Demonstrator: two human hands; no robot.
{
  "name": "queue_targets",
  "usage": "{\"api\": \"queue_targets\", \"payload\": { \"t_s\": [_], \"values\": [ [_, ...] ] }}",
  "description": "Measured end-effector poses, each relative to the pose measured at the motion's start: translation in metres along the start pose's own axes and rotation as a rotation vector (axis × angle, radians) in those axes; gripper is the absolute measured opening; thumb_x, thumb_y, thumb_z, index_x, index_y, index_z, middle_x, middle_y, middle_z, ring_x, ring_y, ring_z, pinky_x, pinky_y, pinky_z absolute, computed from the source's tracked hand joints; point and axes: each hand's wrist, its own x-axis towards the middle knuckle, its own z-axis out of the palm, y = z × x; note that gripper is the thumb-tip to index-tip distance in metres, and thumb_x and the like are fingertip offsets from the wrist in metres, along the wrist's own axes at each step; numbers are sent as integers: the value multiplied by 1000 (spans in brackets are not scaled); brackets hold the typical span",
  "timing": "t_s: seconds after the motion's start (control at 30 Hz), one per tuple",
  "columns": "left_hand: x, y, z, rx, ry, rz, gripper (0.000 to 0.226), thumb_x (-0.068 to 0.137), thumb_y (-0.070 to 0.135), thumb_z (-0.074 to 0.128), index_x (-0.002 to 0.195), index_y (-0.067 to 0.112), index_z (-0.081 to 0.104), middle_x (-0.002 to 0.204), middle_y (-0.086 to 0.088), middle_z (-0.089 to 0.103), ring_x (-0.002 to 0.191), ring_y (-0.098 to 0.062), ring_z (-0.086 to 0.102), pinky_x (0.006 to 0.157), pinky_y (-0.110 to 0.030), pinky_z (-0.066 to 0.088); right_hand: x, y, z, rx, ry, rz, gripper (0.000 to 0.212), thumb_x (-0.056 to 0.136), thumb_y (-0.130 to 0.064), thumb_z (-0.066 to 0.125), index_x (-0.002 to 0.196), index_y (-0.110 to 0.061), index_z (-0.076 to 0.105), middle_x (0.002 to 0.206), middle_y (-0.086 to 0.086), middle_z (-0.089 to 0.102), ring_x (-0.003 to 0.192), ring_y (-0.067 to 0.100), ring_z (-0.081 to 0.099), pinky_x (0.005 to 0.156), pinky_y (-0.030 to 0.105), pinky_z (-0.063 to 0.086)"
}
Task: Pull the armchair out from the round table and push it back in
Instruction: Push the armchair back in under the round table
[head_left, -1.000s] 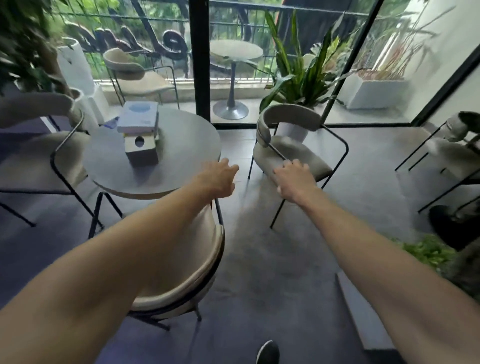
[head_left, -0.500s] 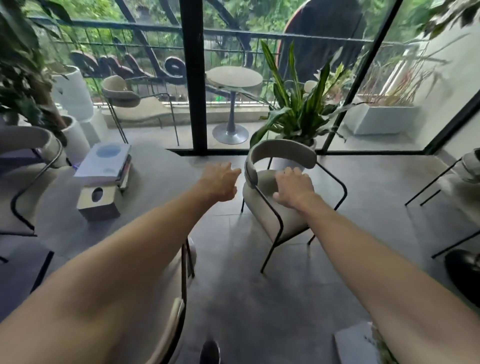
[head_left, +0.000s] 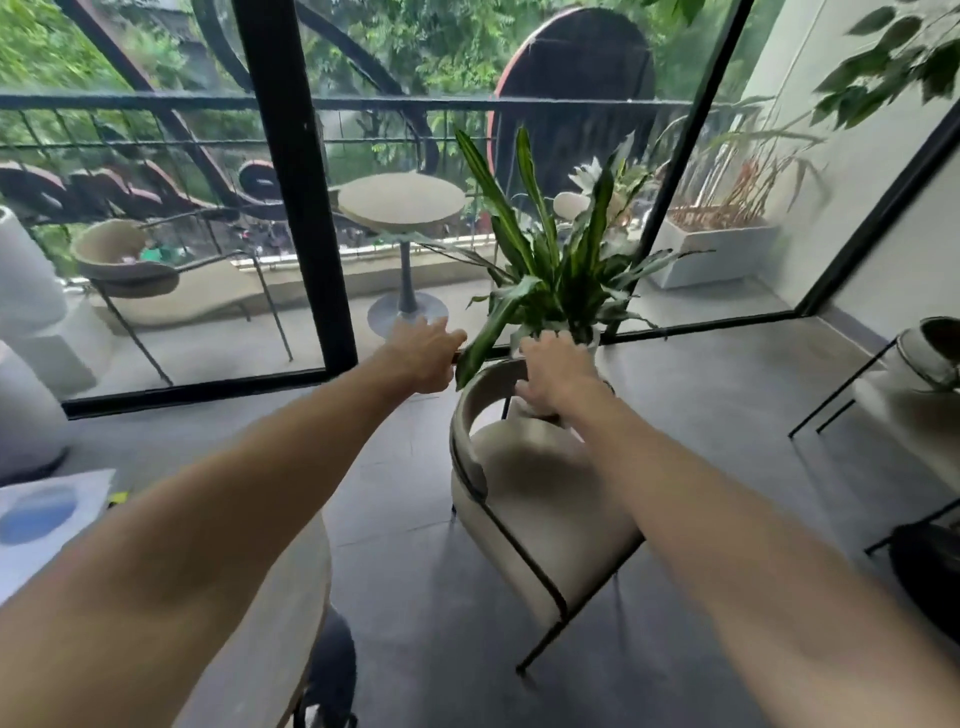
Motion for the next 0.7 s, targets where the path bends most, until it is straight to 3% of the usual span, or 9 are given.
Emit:
{"api": "queue_targets", "payload": {
  "t_s": [0.2,0.37,0.7],
  "values": [
    [138,-12,6,22,10,102,58,92,46,57,144,28,38,137,-13,48,124,-34,50,95,-49,46,116,44,10,7,3,78,47,90,-38,59,131,-18,51,132,13,52,124,35,47,97,46,43],
    [260,-7,23,22,49,209,55,91,41,56,142,27,42,131,-9,50,117,-31,52,91,-45,43,211,90,38,39,-41,159,45,91,-40,58,129,-17,50,132,13,51,125,35,46,98,46,42],
    [435,39,54,124,1,616,44,92,39,51,134,24,47,127,-11,50,116,-32,53,90,-42,43,307,172,90,128,-144,478,52,89,-41,61,136,-20,49,136,10,52,127,32,47,97,42,46]
  ]
}}
